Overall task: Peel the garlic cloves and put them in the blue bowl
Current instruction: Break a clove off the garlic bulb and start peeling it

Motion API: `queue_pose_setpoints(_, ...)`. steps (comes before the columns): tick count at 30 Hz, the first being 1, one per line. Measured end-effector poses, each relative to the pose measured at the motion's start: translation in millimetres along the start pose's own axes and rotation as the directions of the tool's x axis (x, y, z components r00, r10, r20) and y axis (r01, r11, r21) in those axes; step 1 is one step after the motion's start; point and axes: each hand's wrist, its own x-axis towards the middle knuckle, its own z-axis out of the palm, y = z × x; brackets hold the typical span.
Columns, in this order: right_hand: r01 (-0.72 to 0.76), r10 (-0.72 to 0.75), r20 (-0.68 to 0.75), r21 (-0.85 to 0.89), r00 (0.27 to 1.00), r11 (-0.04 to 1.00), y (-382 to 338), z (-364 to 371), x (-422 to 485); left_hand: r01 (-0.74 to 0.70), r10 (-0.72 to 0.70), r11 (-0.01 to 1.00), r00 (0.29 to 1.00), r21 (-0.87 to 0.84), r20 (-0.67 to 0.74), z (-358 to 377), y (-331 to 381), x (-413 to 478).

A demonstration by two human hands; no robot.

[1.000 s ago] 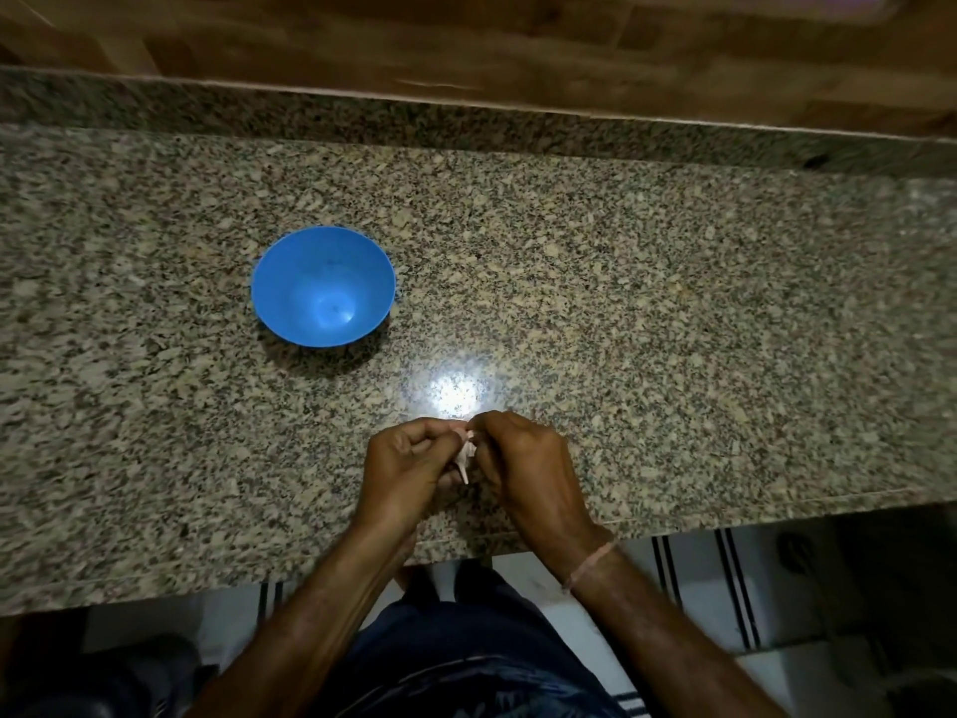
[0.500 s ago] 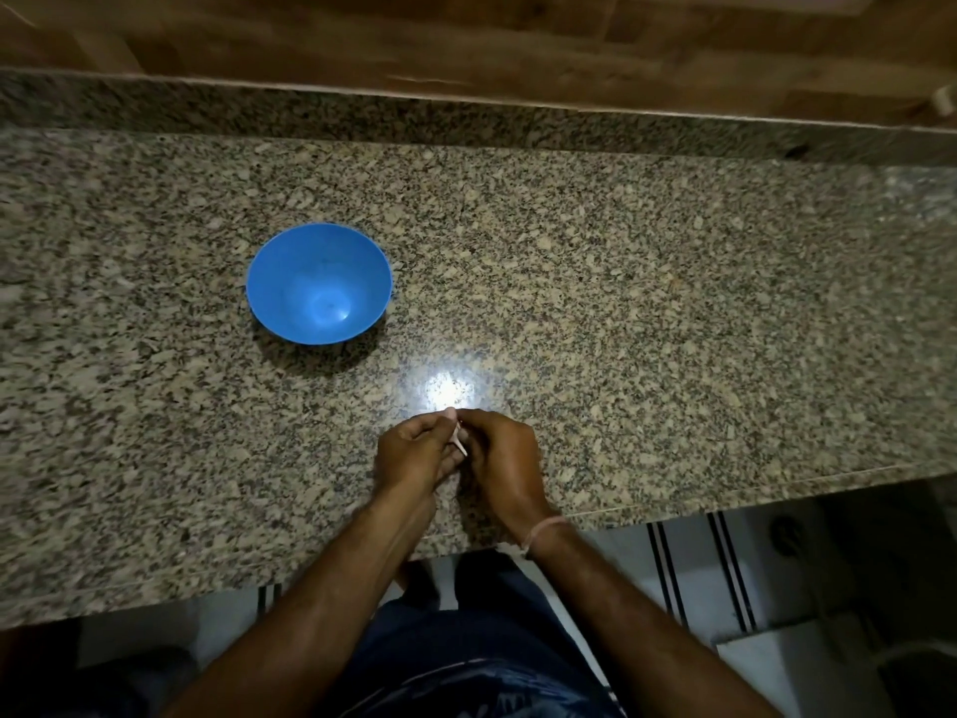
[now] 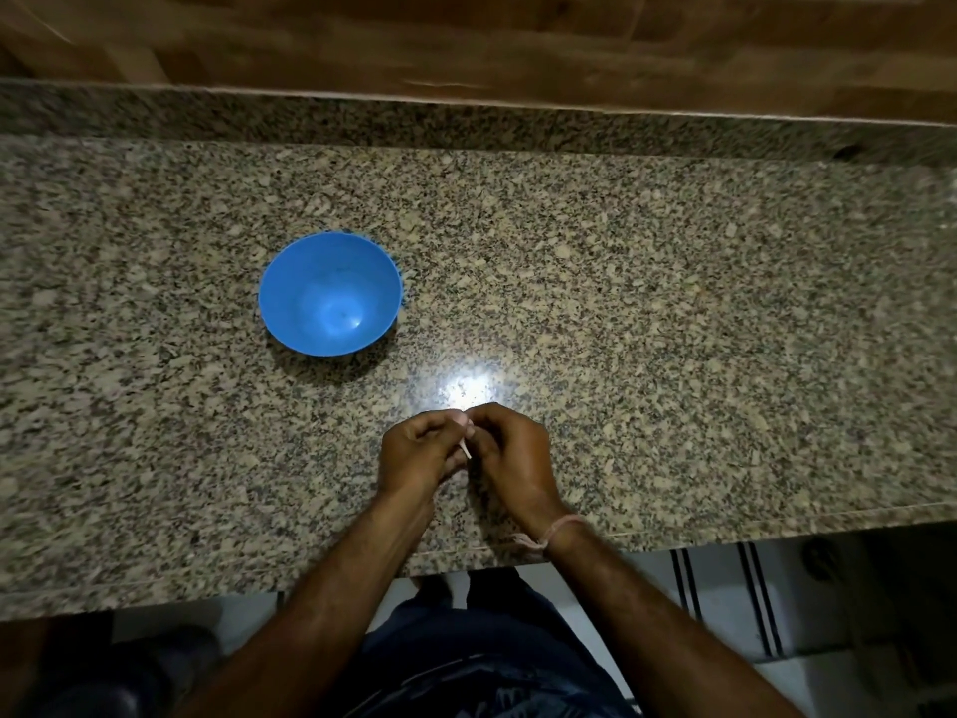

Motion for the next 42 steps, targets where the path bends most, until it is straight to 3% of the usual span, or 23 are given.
queue_pose_setpoints(3, -0.049, 0.047, 0.02, 0.085, 0.999, 0.995, 4.6, -2.1, 4.1, -0.011, 0.012, 1.0, 1.0, 0.029, -0.025, 1.6, -0.4, 1.5)
queue_pose_setpoints(5, -0.052, 0.052, 0.004, 0.103, 0.999, 0.993, 8.9, -3.4, 7.1, -0.154, 0.17, 0.963, 0.984, 0.222, -0.052, 2.0, -1.9, 3.5)
queue_pose_setpoints(7, -0.043, 0.045, -0.018, 0.101, 0.999, 0.994, 11.4, -5.5, 8.0, -0.331, 0.377, 0.813, 0.926, 0.479, -0.001, 1.8, -1.9, 4.5)
queue_pose_setpoints(9, -0.04, 0.042, -0.026, 0.064, 0.999, 0.997, 13.0, -8.3, 9.4, -0.438, 0.499, 0.683, 0.864, 0.585, 0.065, 3.2, -0.4, 7.2)
queue_pose_setpoints(13, 0.033, -0.033, -0.014, -0.017, 0.999, 0.999, 16.6, -13.9, 19.0, -0.509, 0.6, 0.46, 0.782, 0.727, 0.169, 6.1, 3.1, 8.5)
queue_pose_setpoints(16, -0.026, 0.025, 0.015, 0.106, 1.0, 0.994, 19.5, -18.7, 23.3, -0.497, 0.673, 0.306, 0.716, 0.812, 0.184, 3.1, -0.9, 3.6)
queue_pose_setpoints(17, -0.062, 0.057, 0.036, 0.17, 0.998, 0.983, 18.5, -21.2, 22.8, -0.511, 0.68, 0.33, 0.712, 0.793, 0.176, 3.8, -3.3, 0.2)
queue_pose_setpoints(21, -0.167, 0.116, 0.146, 0.406, 0.982, 0.898, 15.2, -27.9, 19.3, -0.444, 0.494, 0.731, 0.868, 0.519, 0.048, 15.7, -3.7, -8.4)
queue_pose_setpoints(23, -0.219, 0.147, 0.186, 0.473, 0.972, 0.854, 14.6, -30.4, 19.1, -0.385, 0.419, 0.82, 0.908, 0.424, 0.013, 18.5, -3.3, -7.2)
queue_pose_setpoints(26, -0.208, 0.137, 0.183, 0.461, 0.974, 0.862, 12.5, -34.2, 20.7, -0.31, 0.334, 0.889, 0.943, 0.336, -0.013, 21.5, -2.0, -5.2)
queue_pose_setpoints(33, -0.248, 0.164, 0.217, 0.453, 0.962, 0.856, 15.4, -38.0, 31.0, -0.29, 0.334, 0.873, 0.941, 0.391, -0.047, 23.9, -0.9, -0.7)
queue_pose_setpoints(35, -0.207, 0.148, 0.179, 0.379, 0.973, 0.902, 17.2, -39.5, 34.0, -0.347, 0.426, 0.781, 0.904, 0.52, -0.036, 28.7, 6.0, -2.2)
queue_pose_setpoints(38, -0.131, 0.101, 0.154, 0.204, 0.983, 0.97, 25.2, -43.8, 33.4, -0.441, 0.588, 0.512, 0.805, 0.737, 0.074, 34.1, 17.0, 1.5)
queue_pose_setpoints(42, -0.041, 0.034, 0.184, 0.035, 0.982, 0.999, 40.5, -50.3, 31.5, -0.41, 0.633, 0.202, 0.748, 0.889, 0.202, 37.7, 23.2, 16.3)
